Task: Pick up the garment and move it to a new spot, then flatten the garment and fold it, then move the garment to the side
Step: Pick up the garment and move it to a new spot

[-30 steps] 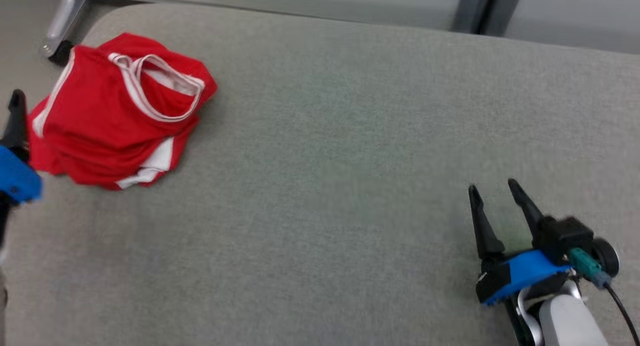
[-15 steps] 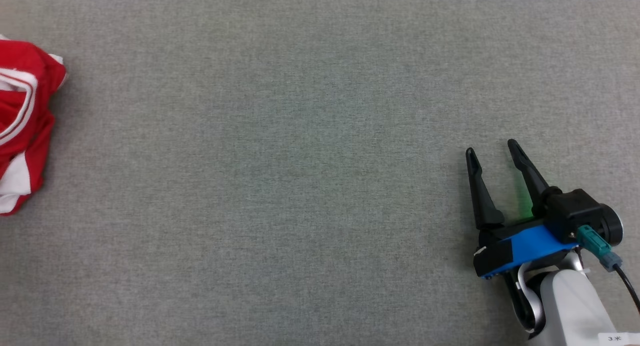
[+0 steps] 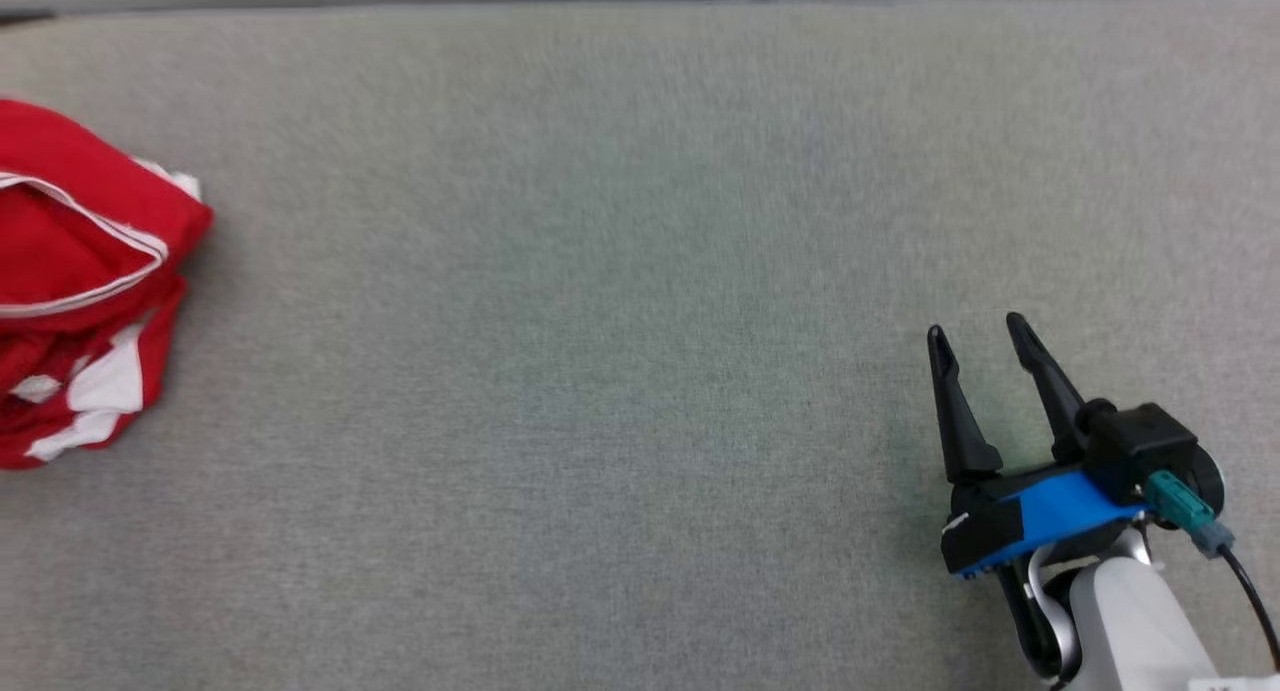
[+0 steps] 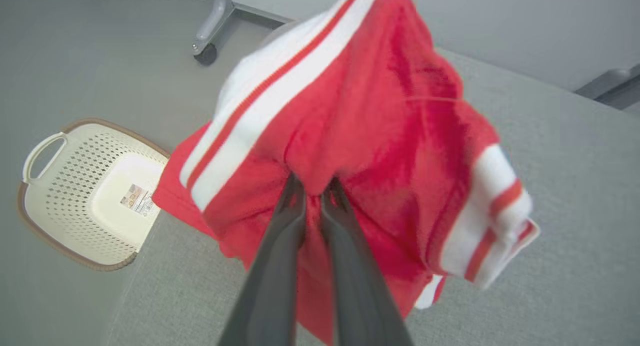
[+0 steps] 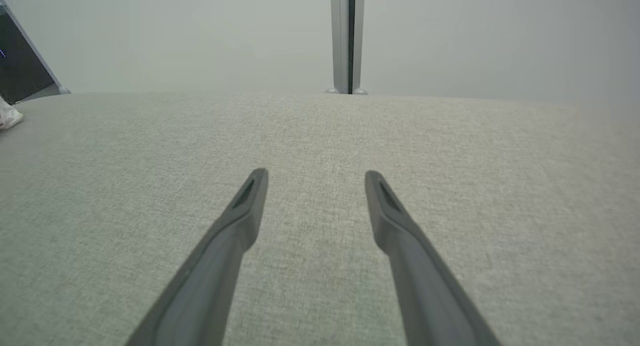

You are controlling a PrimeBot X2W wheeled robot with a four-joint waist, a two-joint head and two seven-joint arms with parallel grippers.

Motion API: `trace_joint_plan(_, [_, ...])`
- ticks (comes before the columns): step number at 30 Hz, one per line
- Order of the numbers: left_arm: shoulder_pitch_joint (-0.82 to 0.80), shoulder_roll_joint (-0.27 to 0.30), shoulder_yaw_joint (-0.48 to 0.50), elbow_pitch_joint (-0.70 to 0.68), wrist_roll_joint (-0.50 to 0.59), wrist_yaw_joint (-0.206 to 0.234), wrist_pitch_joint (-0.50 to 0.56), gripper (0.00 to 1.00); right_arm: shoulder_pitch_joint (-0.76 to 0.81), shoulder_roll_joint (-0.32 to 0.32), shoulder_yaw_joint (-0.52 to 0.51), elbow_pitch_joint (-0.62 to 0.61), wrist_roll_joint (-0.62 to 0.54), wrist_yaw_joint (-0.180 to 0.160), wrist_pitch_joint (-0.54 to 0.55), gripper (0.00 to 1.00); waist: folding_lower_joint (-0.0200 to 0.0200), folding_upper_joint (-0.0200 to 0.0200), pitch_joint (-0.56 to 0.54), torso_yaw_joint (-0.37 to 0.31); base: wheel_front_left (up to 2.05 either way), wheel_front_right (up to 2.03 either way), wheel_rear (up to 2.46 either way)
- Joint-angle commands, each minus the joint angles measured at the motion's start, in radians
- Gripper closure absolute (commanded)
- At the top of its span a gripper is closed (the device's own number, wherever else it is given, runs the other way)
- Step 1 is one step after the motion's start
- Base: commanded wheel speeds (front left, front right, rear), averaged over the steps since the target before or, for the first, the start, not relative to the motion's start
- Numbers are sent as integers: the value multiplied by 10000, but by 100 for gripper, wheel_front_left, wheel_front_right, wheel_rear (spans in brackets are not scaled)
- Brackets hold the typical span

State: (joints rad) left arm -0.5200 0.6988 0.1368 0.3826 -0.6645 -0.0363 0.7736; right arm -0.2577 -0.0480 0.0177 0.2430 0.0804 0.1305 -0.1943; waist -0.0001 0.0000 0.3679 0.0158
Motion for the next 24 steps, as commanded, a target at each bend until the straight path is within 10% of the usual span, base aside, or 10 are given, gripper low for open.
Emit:
trace_joint_plan(1, [-420,117,-98,-375,54,-104,-116,100,124,-40,38,165,102,5,-105,0,1,0,-545,-105,0,0,0])
trace_joint_plan(9, [-2044,382,-775,-2146,299,-428,41,100,469,-40,117,832,542,5,-364,0,1,0,-2080,-154,0,0,0])
trace_joint_plan(24, [-2918,-1303,-3098,-4637,245,-635,452,100,499,-37,329,1097,760,5,-431,0,1,0,-2714,-1544,0,0,0])
